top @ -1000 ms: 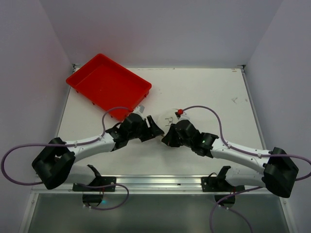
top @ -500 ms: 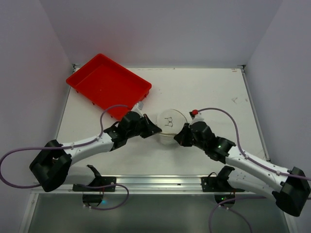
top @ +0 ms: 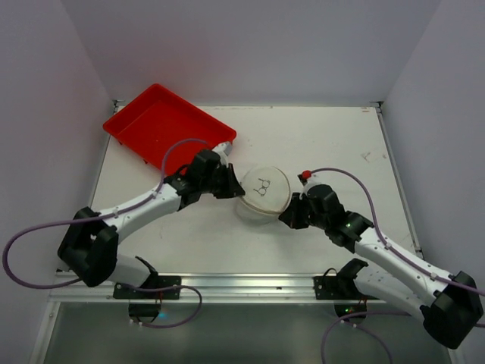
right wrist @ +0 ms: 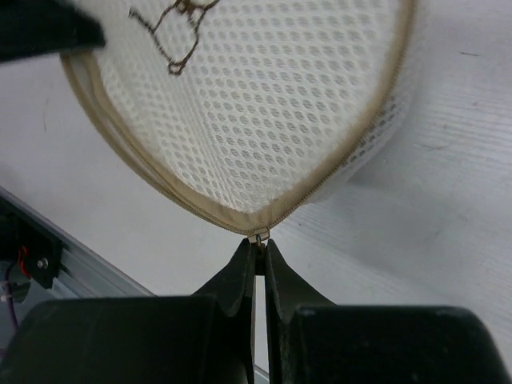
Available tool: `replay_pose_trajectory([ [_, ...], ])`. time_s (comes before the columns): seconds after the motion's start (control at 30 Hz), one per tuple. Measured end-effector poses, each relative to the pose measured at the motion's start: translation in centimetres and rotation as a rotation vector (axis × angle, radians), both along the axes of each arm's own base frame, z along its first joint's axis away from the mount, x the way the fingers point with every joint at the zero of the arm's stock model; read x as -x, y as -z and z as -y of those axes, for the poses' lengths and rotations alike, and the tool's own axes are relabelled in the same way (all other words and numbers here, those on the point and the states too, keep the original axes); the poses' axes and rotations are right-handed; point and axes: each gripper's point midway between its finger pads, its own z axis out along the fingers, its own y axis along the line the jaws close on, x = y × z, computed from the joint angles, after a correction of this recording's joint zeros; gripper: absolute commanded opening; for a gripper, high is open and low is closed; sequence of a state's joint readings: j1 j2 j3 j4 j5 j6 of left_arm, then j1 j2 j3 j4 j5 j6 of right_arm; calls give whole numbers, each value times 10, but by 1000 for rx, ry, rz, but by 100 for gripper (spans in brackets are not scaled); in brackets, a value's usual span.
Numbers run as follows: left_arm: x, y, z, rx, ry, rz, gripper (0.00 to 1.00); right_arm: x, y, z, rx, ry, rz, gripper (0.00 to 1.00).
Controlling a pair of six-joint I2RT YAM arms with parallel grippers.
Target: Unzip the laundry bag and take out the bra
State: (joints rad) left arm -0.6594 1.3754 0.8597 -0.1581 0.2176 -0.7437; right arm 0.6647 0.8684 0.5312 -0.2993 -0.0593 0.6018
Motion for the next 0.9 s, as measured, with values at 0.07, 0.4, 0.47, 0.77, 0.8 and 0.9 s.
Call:
replay_pose_trajectory([
  [0.07, -22, -5, 7, -26, 11, 12, 20, 5, 1, -11, -7, -43, -17, 0],
  [0.4, -44, -8, 21, 47, -20, -9, 94, 10, -21, -78, -119, -157, -43, 0],
  [0.47, -31, -9, 10, 60, -50, -16, 94, 6, -21, -84, -130, -148, -49, 0],
  [0.77, 0, -13, -9, 119, -115, -25, 79, 3, -12, -94, -126, -139, -70, 0],
  [0.8, 3, -10, -5, 124, -111, -36, 75, 3, -12, -94, -124, -136, -70, 0],
  [0.9, 12, -1, 10, 135, -87, -67, 56, 4, -9, -96, -119, -139, -76, 0],
])
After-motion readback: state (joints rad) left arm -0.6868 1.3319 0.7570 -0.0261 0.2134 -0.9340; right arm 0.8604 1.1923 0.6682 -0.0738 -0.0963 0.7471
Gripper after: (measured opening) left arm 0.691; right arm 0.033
